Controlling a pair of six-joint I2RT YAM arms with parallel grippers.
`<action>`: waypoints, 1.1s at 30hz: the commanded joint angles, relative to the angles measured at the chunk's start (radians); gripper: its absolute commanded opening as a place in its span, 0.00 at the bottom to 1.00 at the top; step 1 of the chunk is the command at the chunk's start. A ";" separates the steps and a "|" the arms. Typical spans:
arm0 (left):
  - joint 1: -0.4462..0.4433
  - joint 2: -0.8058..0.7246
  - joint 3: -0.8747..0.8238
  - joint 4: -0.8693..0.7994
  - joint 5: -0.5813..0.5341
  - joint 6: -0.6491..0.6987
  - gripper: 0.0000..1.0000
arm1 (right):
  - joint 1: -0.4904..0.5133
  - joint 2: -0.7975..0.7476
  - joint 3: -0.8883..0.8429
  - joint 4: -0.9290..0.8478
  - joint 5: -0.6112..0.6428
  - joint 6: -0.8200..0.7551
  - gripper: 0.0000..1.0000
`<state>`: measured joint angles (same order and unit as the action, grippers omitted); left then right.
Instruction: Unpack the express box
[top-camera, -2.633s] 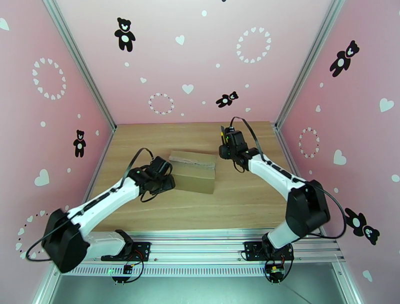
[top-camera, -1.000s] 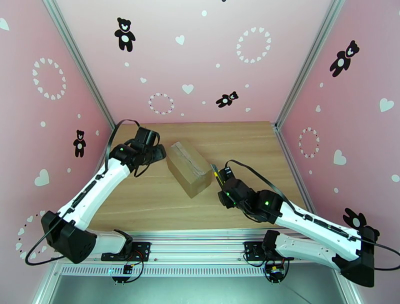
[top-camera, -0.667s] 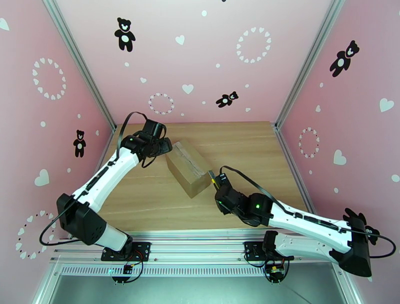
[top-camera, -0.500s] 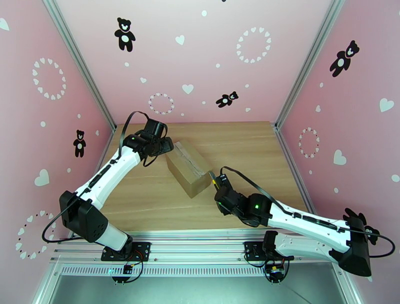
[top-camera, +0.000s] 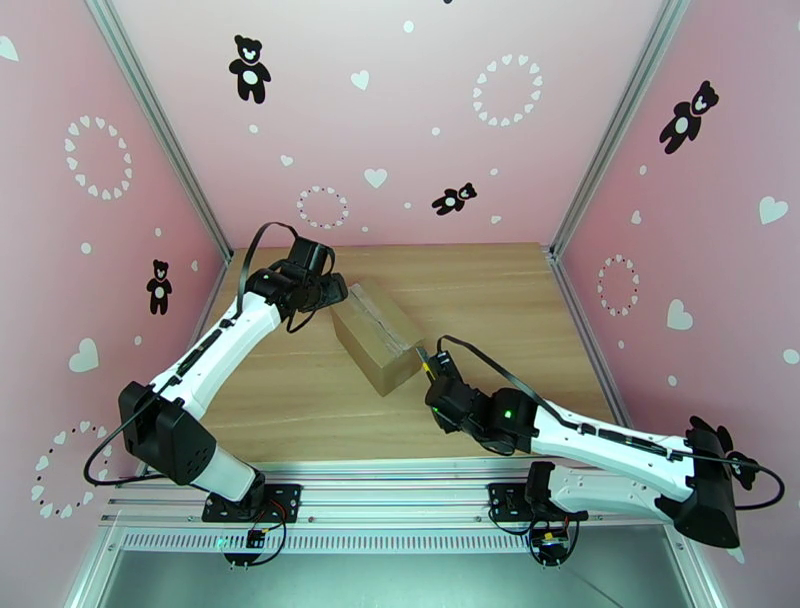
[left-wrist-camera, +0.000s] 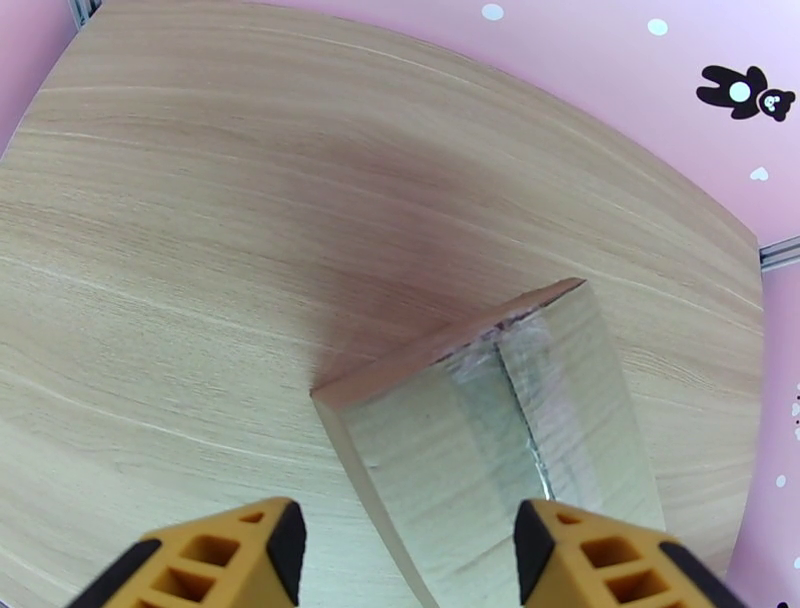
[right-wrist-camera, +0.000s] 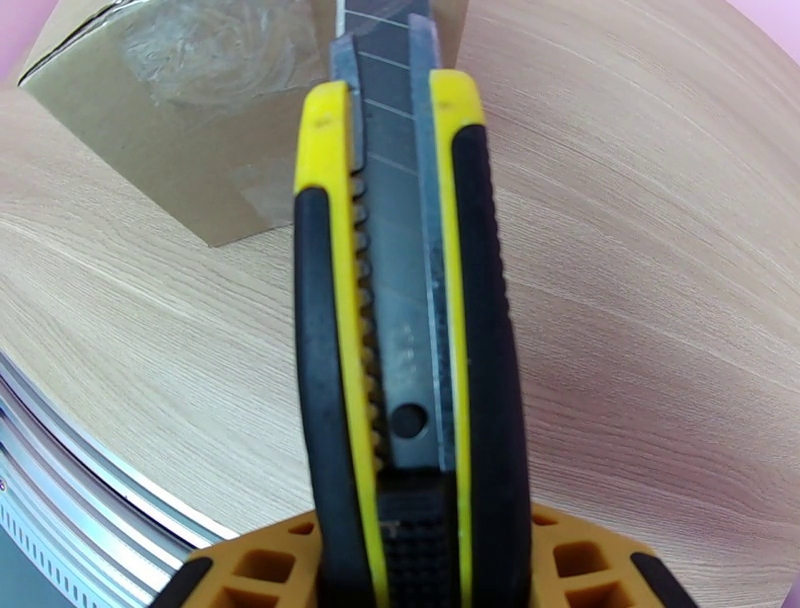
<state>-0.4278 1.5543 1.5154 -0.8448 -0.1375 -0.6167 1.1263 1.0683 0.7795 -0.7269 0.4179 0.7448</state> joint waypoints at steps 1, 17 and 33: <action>0.001 0.010 0.017 0.021 0.021 0.000 0.62 | 0.007 0.016 0.014 0.013 0.022 0.003 0.00; 0.001 0.009 0.011 0.027 0.029 -0.007 0.62 | 0.006 0.013 0.035 0.009 0.042 -0.003 0.00; 0.001 0.004 0.008 0.029 0.029 -0.010 0.61 | 0.006 0.024 0.056 0.006 0.047 -0.015 0.00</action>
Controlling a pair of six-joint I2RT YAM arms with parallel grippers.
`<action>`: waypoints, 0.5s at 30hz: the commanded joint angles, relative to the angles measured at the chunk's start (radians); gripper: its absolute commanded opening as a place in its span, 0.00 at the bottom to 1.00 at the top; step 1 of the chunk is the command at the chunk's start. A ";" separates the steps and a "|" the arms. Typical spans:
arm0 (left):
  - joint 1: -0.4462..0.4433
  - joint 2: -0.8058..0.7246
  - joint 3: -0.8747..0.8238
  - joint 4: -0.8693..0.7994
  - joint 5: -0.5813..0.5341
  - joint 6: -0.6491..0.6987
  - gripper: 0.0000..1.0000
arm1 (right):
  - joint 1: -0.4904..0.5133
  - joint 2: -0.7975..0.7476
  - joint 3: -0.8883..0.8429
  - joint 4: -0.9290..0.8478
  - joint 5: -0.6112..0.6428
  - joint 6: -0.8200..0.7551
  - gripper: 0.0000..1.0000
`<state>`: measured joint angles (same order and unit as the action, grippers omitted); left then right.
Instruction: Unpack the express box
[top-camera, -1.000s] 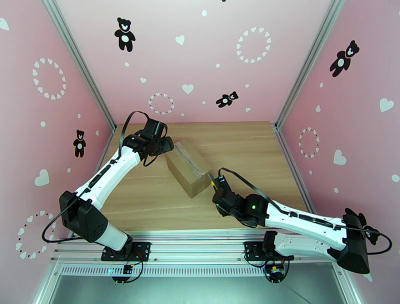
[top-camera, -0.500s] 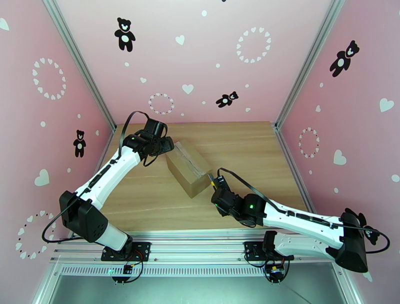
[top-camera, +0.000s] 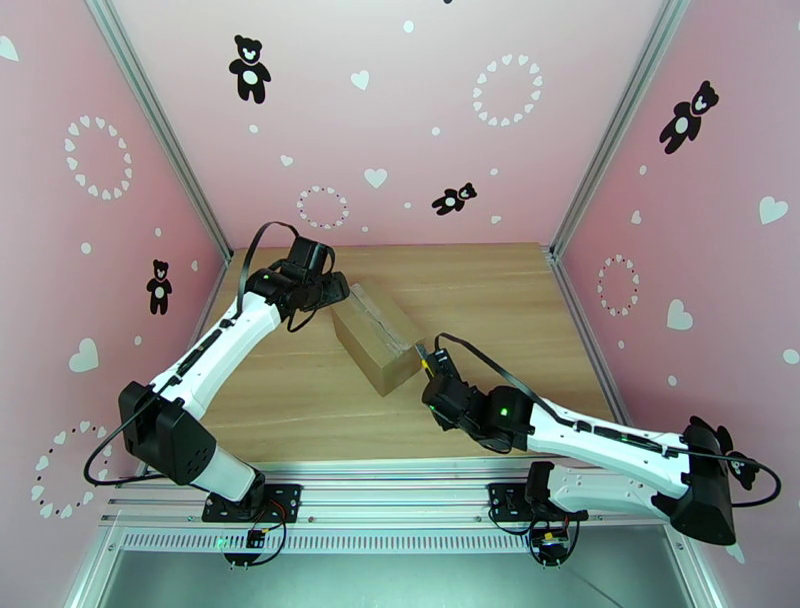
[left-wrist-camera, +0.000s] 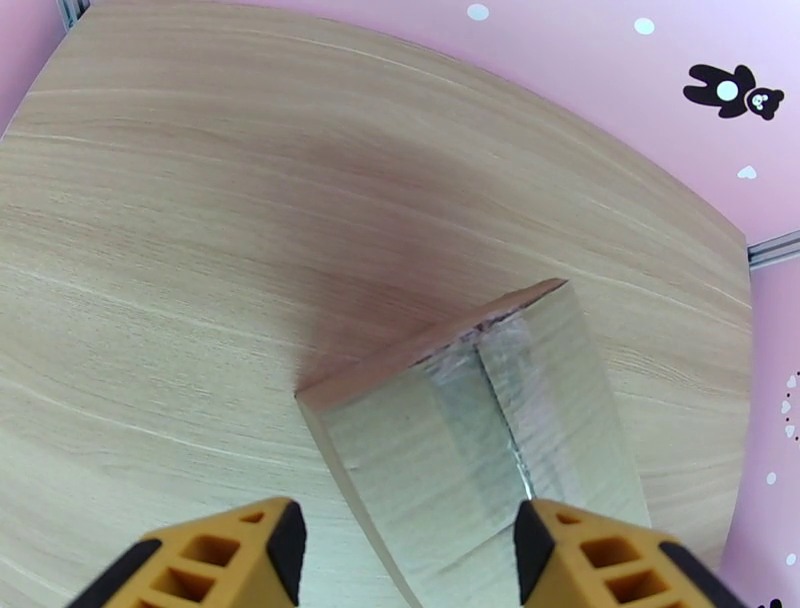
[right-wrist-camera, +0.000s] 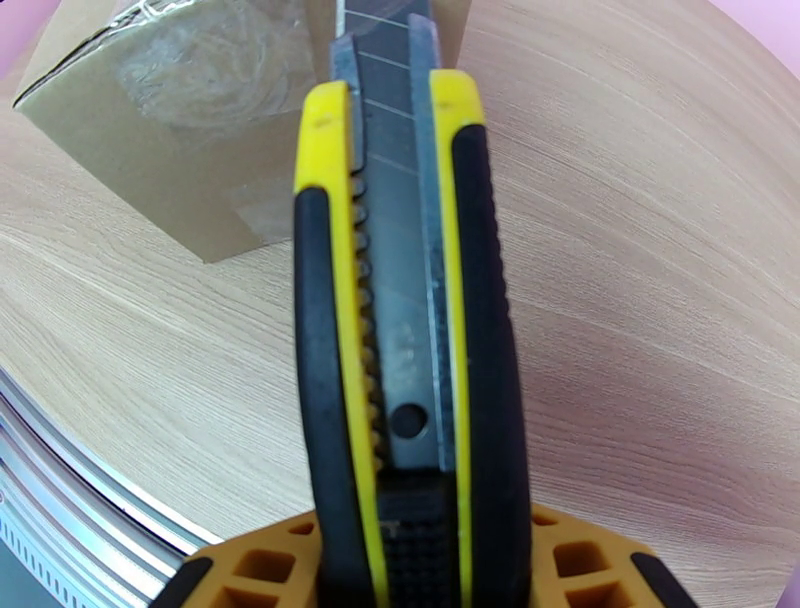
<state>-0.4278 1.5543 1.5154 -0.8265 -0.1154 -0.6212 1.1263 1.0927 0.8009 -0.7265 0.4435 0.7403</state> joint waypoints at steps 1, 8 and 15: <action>0.001 0.003 0.008 0.010 0.006 -0.006 0.62 | 0.006 0.002 0.035 0.005 0.023 -0.012 0.00; 0.001 0.004 0.008 0.010 0.008 -0.006 0.62 | 0.006 0.014 0.037 0.009 0.018 -0.013 0.00; 0.002 0.006 0.009 0.010 0.008 -0.006 0.62 | 0.006 0.016 0.037 0.001 0.018 -0.011 0.00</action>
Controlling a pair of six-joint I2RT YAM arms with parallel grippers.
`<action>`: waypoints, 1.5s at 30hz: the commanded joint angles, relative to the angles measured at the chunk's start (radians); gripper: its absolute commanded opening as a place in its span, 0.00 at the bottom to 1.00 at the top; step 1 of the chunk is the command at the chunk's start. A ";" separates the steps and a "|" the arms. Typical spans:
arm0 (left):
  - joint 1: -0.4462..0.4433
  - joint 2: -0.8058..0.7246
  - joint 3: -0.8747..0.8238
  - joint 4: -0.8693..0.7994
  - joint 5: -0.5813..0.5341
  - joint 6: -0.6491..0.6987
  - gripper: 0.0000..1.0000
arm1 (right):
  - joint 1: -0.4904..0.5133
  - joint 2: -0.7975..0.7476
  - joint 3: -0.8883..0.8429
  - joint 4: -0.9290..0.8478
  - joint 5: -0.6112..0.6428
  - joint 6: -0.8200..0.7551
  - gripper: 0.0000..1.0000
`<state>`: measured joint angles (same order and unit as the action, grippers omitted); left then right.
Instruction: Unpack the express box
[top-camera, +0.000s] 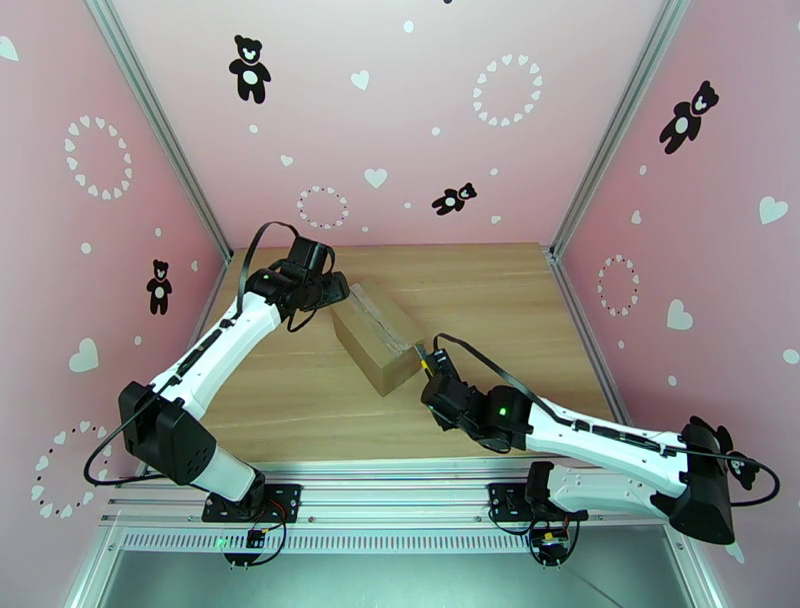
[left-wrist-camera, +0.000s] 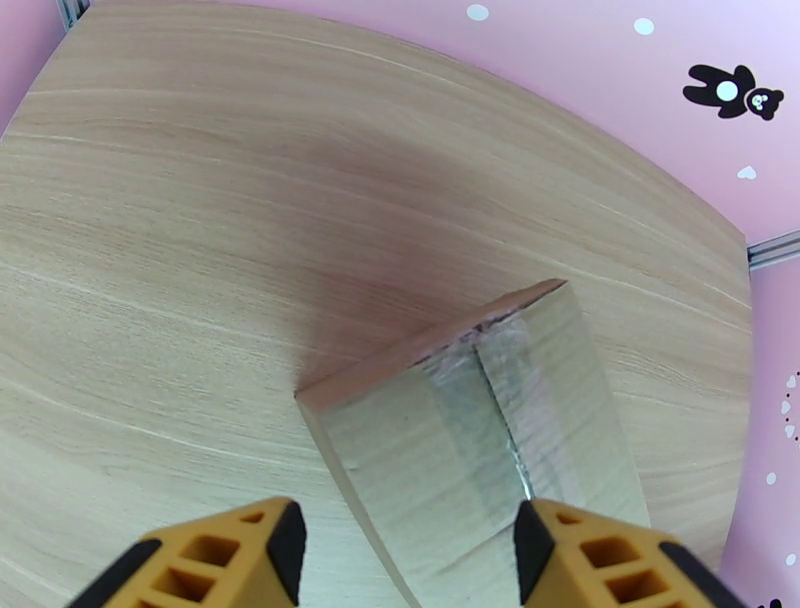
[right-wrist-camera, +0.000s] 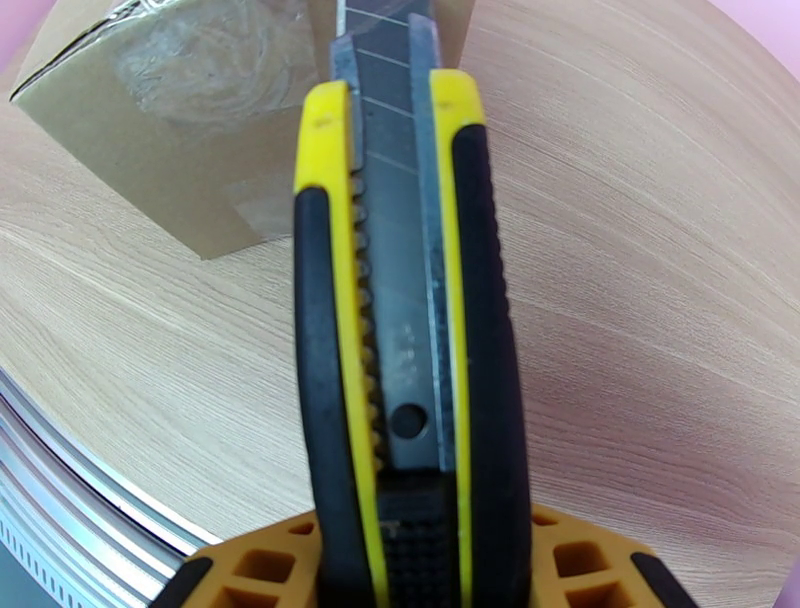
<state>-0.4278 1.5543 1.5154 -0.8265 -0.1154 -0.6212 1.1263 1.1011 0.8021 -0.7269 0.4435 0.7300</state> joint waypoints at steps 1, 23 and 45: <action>0.001 0.006 0.006 0.011 0.008 -0.006 0.62 | 0.006 0.007 0.037 0.001 0.019 -0.001 0.00; 0.001 0.004 0.014 0.007 0.010 -0.009 0.62 | 0.019 0.006 0.036 -0.027 0.041 0.014 0.00; 0.001 0.003 0.013 0.007 0.008 -0.009 0.62 | 0.024 0.022 0.049 -0.043 0.052 0.020 0.00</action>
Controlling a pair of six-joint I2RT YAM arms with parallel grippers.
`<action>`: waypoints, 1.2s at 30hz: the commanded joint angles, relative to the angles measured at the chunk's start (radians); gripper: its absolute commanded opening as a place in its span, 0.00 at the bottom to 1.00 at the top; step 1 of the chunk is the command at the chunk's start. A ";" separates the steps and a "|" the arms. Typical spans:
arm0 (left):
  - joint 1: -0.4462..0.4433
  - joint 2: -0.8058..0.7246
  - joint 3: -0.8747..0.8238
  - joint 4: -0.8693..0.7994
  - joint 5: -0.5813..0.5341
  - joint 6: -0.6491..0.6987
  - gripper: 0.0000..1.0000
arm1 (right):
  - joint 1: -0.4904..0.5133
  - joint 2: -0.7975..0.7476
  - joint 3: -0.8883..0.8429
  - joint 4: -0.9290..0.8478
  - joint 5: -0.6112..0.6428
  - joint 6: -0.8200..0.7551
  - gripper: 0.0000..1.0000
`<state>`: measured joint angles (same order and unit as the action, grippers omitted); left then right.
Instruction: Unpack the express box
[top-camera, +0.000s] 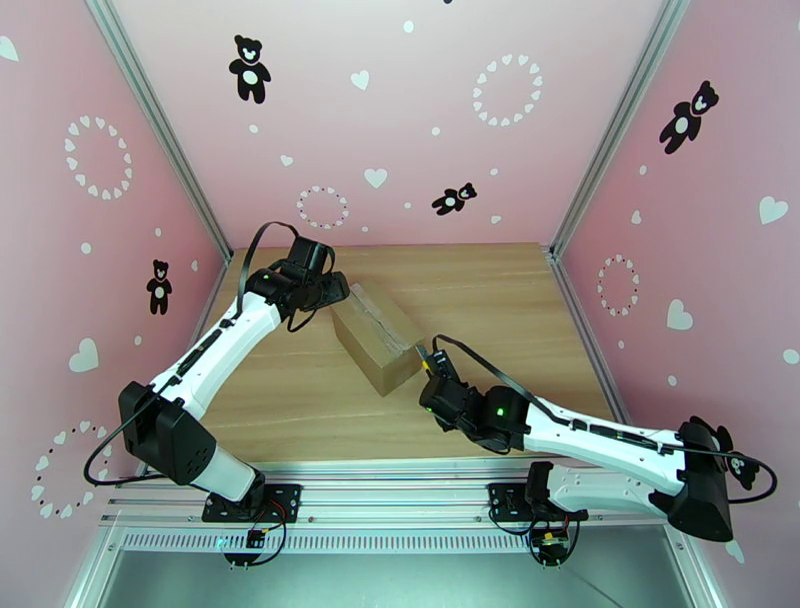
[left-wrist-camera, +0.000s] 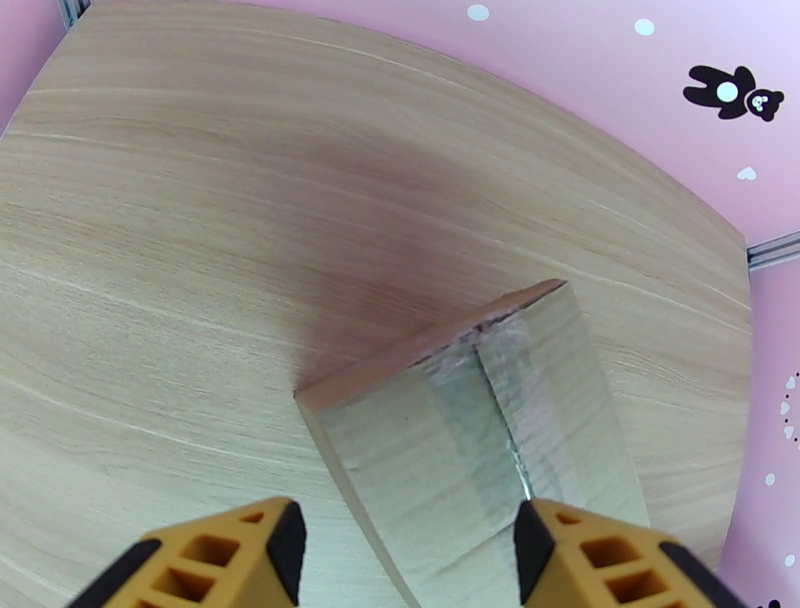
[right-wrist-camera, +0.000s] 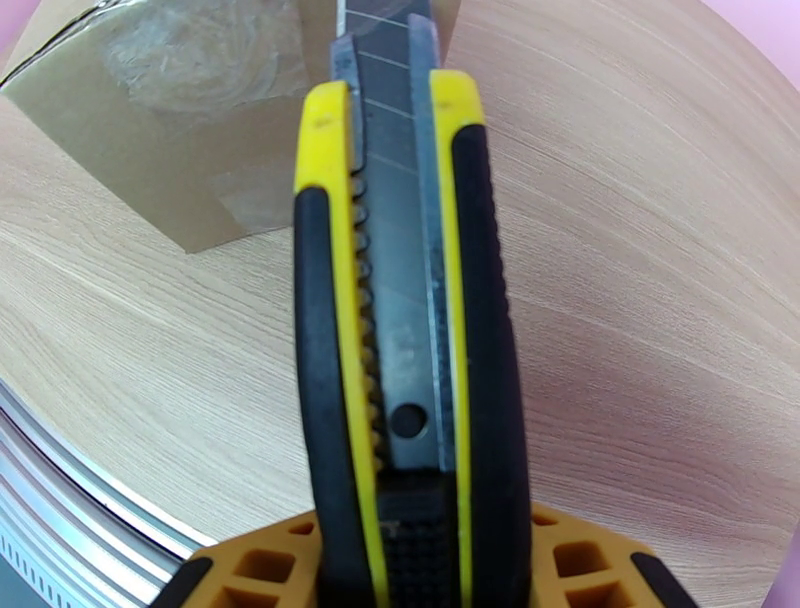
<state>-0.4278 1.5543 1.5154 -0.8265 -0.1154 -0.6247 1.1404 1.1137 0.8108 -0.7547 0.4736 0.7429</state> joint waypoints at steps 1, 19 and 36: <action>0.001 0.002 0.012 0.007 0.008 -0.006 0.62 | 0.011 0.010 0.041 -0.012 0.021 0.004 0.00; 0.002 -0.001 0.009 0.006 0.011 -0.006 0.62 | 0.014 0.047 0.065 -0.021 0.026 0.001 0.00; 0.002 0.003 -0.011 0.017 0.021 -0.010 0.62 | 0.013 0.060 0.077 -0.037 0.013 0.012 0.00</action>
<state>-0.4278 1.5543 1.5139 -0.8253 -0.1108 -0.6247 1.1461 1.1648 0.8600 -0.7753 0.4797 0.7456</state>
